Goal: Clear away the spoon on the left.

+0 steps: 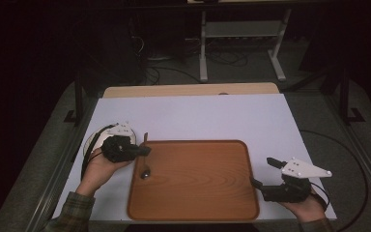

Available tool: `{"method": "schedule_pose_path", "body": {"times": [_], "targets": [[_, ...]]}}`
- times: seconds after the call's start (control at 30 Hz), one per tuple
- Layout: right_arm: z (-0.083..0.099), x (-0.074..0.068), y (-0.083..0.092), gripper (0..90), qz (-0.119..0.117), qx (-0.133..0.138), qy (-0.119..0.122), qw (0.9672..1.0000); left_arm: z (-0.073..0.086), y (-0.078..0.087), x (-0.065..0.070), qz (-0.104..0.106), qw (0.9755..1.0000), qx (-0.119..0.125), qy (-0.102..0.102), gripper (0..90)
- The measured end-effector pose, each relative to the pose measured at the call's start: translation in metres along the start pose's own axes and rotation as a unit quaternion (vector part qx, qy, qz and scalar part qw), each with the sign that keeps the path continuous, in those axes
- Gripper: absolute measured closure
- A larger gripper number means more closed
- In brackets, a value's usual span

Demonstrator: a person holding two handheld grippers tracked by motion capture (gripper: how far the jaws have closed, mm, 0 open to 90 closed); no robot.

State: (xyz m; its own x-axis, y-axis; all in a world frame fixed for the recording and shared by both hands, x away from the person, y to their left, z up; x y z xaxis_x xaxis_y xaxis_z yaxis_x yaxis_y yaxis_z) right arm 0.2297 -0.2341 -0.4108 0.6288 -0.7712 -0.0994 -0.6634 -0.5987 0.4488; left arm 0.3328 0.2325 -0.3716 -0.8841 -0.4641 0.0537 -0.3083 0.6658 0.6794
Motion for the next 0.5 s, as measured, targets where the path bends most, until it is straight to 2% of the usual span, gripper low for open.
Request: {"method": "schedule_pose_path", "body": {"times": [0.23,0.5], "targets": [[0.000,0.000,0.000,12.2,-0.001,0.000,0.000,1.0000,0.000,-0.006,0.002,0.005,1.0000,-0.002,-0.002,88.2],[0.000,0.000,0.000,12.2,-0.001,-0.001,0.002,1.0000,0.003,-0.019,0.003,0.016,0.9998,0.013,0.006,88.0]]}}
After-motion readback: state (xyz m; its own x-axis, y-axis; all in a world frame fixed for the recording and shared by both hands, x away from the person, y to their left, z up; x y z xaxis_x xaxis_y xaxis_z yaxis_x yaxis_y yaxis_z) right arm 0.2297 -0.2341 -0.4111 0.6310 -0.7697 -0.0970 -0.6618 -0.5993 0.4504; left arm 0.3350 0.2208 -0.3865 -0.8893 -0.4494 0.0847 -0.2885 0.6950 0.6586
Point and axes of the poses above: each handheld gripper's, and its own axes: y roughly backward along the jaws, z roughly out of its underside, x roughly to its right, the point moved 1 cm from there along -y, roughly forward along the jaws, and after that the axes turned 5 degrees about -y, right-handed, at the moved point
